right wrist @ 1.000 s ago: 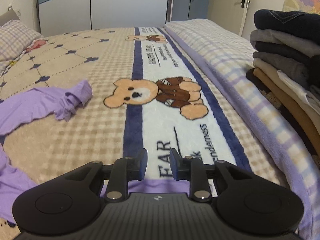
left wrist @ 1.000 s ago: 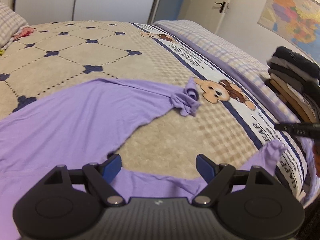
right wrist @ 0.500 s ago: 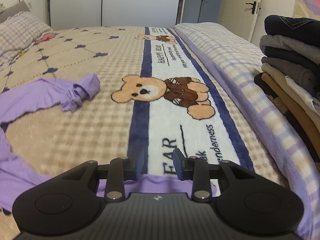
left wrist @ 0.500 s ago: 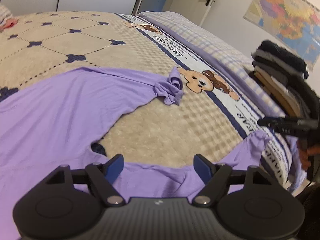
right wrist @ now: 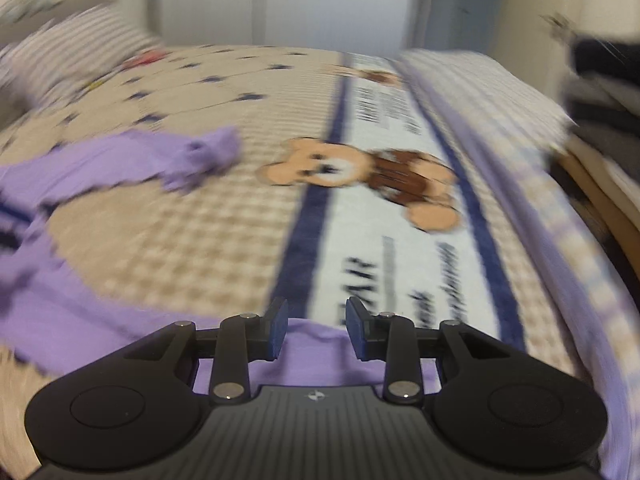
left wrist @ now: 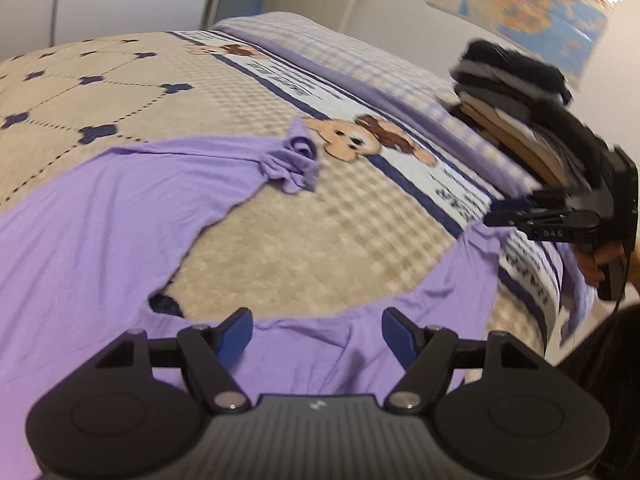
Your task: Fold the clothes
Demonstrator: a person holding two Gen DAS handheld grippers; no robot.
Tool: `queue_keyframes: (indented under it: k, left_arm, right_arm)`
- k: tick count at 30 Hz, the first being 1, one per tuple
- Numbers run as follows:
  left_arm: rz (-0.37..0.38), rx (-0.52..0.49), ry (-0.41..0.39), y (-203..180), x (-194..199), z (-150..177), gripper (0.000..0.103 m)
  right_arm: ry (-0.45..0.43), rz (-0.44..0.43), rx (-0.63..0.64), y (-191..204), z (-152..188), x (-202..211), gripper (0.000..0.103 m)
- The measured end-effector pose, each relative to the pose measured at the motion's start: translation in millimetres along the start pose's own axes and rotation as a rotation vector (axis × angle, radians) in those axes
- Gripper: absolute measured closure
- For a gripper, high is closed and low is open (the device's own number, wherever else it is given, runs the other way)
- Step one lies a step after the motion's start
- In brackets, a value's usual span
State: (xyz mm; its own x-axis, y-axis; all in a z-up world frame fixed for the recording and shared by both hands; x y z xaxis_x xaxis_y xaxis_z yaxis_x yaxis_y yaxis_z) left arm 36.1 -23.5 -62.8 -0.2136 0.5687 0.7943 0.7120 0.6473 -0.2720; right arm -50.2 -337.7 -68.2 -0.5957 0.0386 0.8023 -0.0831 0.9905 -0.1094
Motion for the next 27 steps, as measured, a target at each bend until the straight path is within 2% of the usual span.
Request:
queue_keyframes:
  k: [7, 13, 20, 24, 27]
  left_arm:
    - [-0.061, -0.054, 0.02, 7.7, -3.5, 2.8, 0.031]
    - [-0.087, -0.145, 0.026, 8.7, -7.8, -0.8, 0.031]
    - [-0.082, -0.184, 0.072, 9.2, -25.4, -2.0, 0.031]
    - [-0.088, -0.191, 0.08, 10.4, -30.3, -2.1, 0.039]
    - [-0.093, -0.183, 0.07, 12.3, -31.0, -2.8, 0.05]
  right_arm:
    - [0.02, -0.058, 0.227, 33.7, 1.1, -12.0, 0.068]
    - [0.039, -0.034, 0.321, 38.0, 1.2, -20.2, 0.068]
    - [0.049, -0.018, 0.417, 36.3, 2.9, -24.7, 0.068]
    - [0.058, -0.04, 0.438, 29.9, 5.8, -18.7, 0.068]
    - [0.048, -0.033, 0.428, 25.9, 6.1, -19.5, 0.068]
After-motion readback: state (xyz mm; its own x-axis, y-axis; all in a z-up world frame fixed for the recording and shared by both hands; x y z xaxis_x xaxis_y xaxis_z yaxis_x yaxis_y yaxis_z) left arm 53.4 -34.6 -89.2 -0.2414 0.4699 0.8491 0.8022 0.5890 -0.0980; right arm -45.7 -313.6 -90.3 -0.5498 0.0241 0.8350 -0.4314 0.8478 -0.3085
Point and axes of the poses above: each gripper's, at about its wrist camera, not at the fingertips, and x roughly against the way its jaws point, y to its left, z to its underside, the point moved 4 cm from there along -x, roughly the way its jaws point, and after that the axes turned 11 degrees about y, right-handed, at the moved point
